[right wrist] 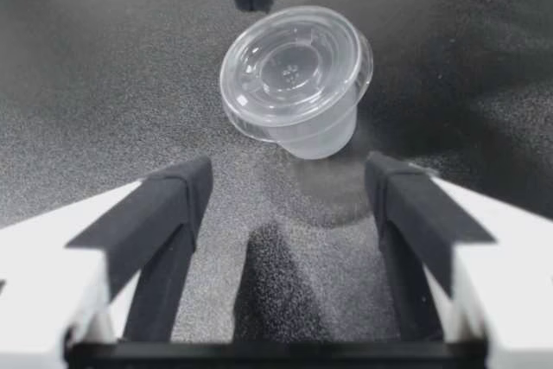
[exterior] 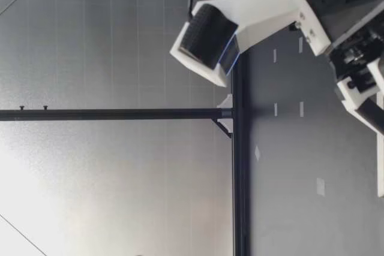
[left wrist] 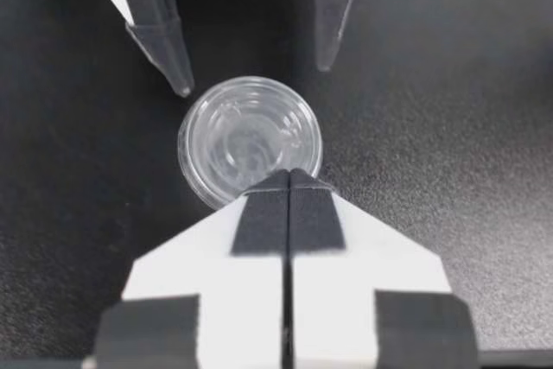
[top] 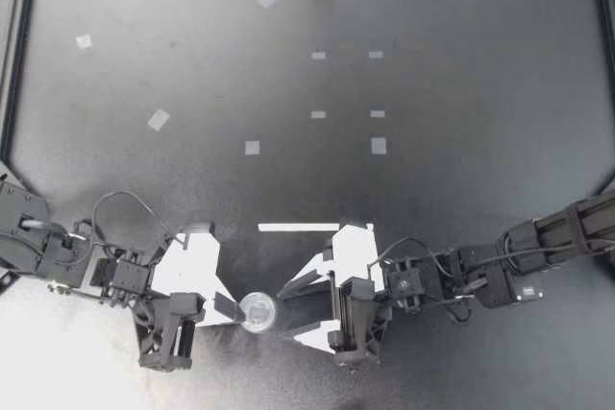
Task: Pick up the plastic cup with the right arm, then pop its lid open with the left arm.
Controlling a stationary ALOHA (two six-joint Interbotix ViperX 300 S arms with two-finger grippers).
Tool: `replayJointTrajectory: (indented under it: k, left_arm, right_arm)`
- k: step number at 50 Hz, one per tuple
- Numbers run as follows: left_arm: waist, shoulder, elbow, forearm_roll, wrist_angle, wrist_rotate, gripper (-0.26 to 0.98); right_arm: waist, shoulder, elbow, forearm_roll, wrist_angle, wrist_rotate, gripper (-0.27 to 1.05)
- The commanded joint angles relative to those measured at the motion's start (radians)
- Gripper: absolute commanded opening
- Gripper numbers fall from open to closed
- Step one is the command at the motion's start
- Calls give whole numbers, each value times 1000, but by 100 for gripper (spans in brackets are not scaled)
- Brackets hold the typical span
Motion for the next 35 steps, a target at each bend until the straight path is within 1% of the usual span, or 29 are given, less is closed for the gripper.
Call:
replayJointTrajectory:
  k: [1, 10, 35]
  left_arm:
    - [12, -12, -20, 3, -11, 11, -18]
    - [26, -12, -23, 3, -9, 26, -18]
    - [26, -5, -8, -2, -9, 25, -18]
  right_arm:
    - [6, -12, -12, 2, -3, -3, 70]
    - [6, -9, -14, 0, -3, -3, 70]
    - [6, 12, -44, 0, -3, -3, 70]
